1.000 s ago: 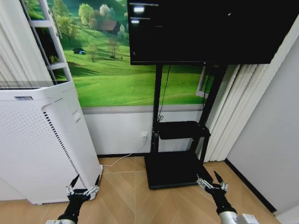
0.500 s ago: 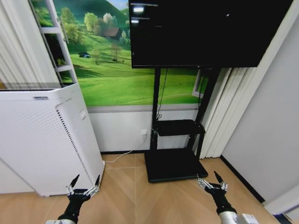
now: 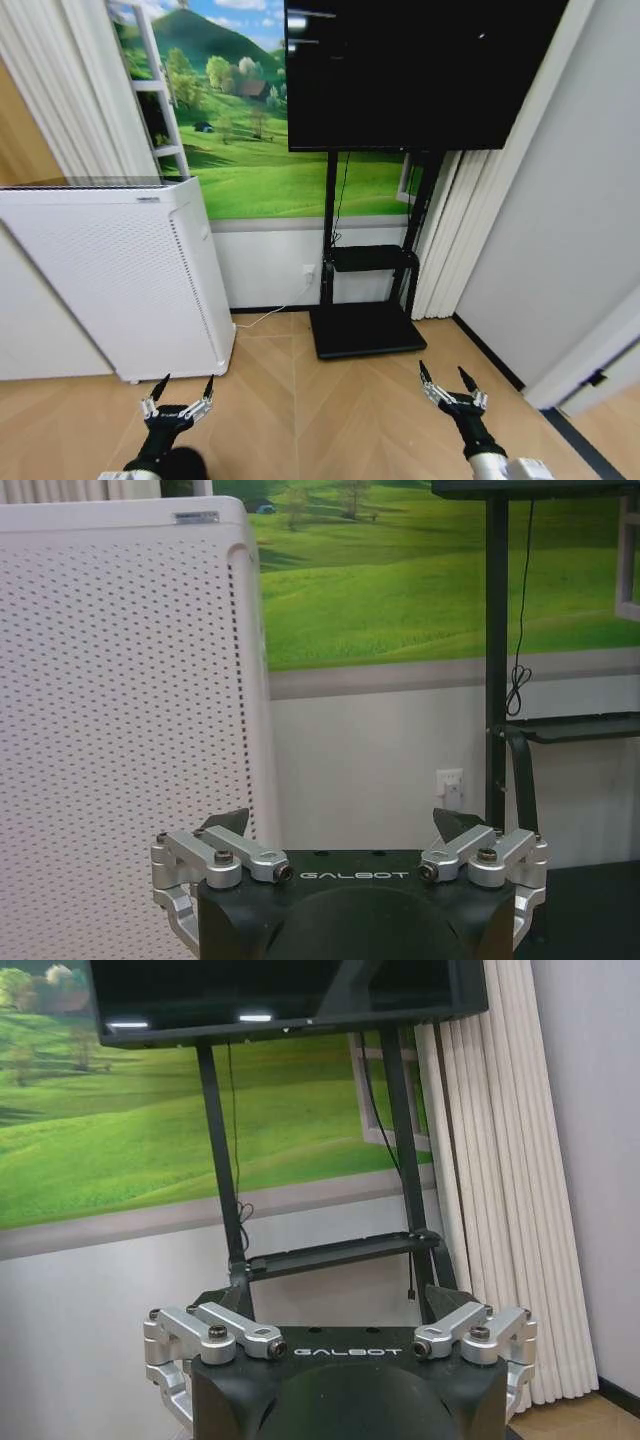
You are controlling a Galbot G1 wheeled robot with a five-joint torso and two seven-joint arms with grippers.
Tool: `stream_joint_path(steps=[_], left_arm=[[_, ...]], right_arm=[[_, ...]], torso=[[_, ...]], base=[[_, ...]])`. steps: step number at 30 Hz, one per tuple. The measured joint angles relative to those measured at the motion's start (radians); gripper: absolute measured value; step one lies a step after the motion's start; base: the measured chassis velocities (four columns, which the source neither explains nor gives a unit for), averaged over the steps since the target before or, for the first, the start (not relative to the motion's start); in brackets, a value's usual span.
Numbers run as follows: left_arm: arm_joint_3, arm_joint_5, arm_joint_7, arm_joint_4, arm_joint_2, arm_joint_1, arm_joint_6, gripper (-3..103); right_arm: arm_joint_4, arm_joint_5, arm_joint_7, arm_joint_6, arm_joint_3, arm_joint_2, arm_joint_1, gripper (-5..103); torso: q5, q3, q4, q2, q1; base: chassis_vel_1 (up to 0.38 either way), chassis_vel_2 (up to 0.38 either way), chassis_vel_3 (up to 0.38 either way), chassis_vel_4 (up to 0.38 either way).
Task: Pick up the trash bin and place the garbage on the floor into it.
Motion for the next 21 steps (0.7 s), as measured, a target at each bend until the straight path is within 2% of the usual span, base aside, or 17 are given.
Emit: stream_joint_path(steps=[2, 4, 8, 21], left_arm=[[0.0, 0.0, 0.0, 0.0, 0.0, 0.0, 0.0, 100], [0.0, 0.0, 0.0, 0.0, 0.0, 0.0, 0.0, 100], [0.0, 0.0, -0.001, 0.0, 0.0, 0.0, 0.0, 100], [0.0, 0.0, 0.0, 0.0, 0.0, 0.0, 0.0, 100]], right_arm=[[0.0, 0.0, 0.0, 0.0, 0.0, 0.0, -0.001, 100], [0.0, 0.0, 0.0, 0.0, 0.0, 0.0, -0.001, 100], [0.0, 0.0, 0.0, 0.0, 0.0, 0.0, -0.001, 100], [0.0, 0.0, 0.0, 0.0, 0.0, 0.0, 0.001, 100]], torso=[[0.0007, 0.003, -0.0002, 0.005, 0.002], [-0.0015, 0.006, 0.0001, 0.012, 0.004], [-0.0002, 0.009, -0.0002, 0.016, 0.006], [-0.0003, 0.007, 0.0001, 0.012, 0.005]], base=[[0.435, -0.036, -0.412, 0.049], [0.333, 0.009, -0.335, 0.004], [0.181, 0.111, -0.233, -0.049], [-0.035, 0.007, 0.037, -0.011]])
